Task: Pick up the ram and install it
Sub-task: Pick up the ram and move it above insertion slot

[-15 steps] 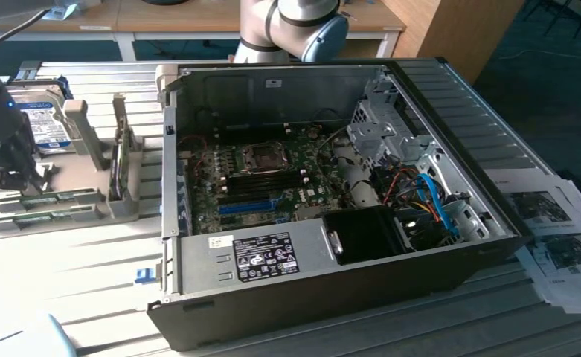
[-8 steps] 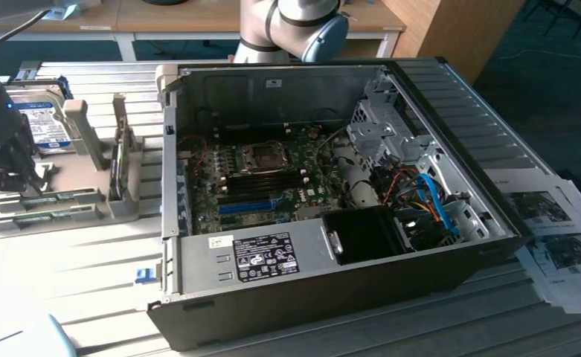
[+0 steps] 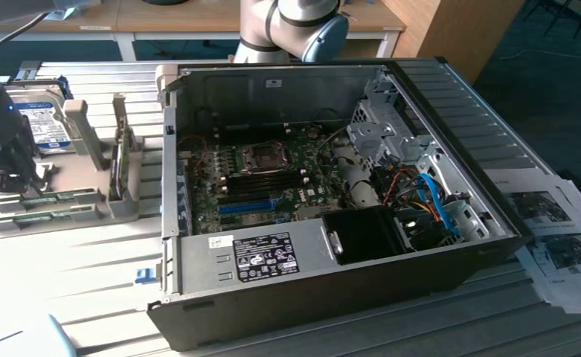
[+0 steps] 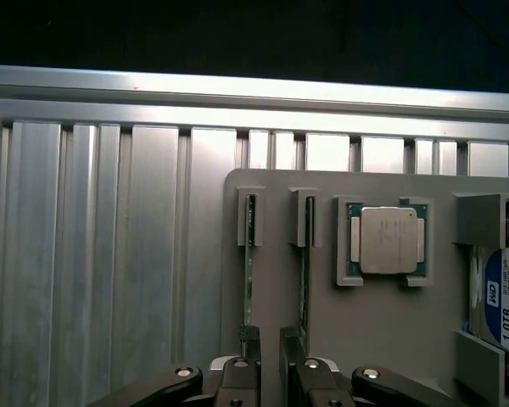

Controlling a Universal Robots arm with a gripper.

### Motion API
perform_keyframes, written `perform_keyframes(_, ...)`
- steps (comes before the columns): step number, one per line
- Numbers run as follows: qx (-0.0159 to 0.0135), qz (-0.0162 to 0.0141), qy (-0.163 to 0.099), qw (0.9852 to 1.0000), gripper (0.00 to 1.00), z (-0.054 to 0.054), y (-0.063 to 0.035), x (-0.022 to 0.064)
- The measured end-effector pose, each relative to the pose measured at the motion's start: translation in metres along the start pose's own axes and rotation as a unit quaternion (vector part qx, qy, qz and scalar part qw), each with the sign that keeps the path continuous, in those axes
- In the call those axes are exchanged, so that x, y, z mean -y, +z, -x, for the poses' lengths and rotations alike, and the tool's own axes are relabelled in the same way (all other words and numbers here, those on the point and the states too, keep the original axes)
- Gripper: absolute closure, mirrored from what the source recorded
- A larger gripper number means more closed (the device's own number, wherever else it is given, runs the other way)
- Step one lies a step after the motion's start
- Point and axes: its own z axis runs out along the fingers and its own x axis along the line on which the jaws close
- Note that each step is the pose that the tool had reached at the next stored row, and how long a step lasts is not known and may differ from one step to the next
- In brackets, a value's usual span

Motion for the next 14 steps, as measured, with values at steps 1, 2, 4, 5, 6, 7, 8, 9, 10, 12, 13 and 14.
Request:
perform_keyframes(1, 0.0000, 0.0000, 0.000, 1.0000, 0.76, 0.0000, 0.0007, 0.0000)
perform_keyframes(2, 0.0000, 0.0000, 0.000, 1.0000, 0.76, -0.0001, 0.0013, 0.0000)
perform_keyframes(4, -0.0001, 0.0000, 0.000, 1.0000, 0.76, -0.0002, 0.0024, 0.0001)
perform_keyframes(5, -0.0001, 0.0000, 0.000, 1.0000, 0.76, -0.0002, 0.0030, 0.0001)
perform_keyframes(6, 0.0000, 0.0000, 0.000, 1.0000, 0.76, -0.0002, 0.0037, 0.0001)
perform_keyframes(7, 0.0000, 0.0000, 0.000, 1.0000, 0.76, -0.0003, 0.0043, 0.0001)
perform_keyframes(8, 0.0000, 0.0000, 0.000, 1.0000, 0.76, -0.0003, 0.0050, 0.0001)
perform_keyframes(9, 0.0000, 0.0000, 0.000, 1.0000, 0.76, -0.0003, 0.0055, 0.0002)
perform_keyframes(10, -0.0001, 0.0000, 0.000, 1.0000, 0.76, -0.0004, 0.0061, 0.0002)
perform_keyframes(12, 0.0000, 0.0000, 0.000, 1.0000, 0.76, -0.0004, 0.0075, 0.0002)
perform_keyframes(13, 0.0000, 0.0000, 0.000, 1.0000, 0.76, -0.0005, 0.0081, 0.0002)
perform_keyframes(14, 0.0000, 0.0000, 0.000, 1.0000, 0.76, -0.0005, 0.0088, 0.0002)
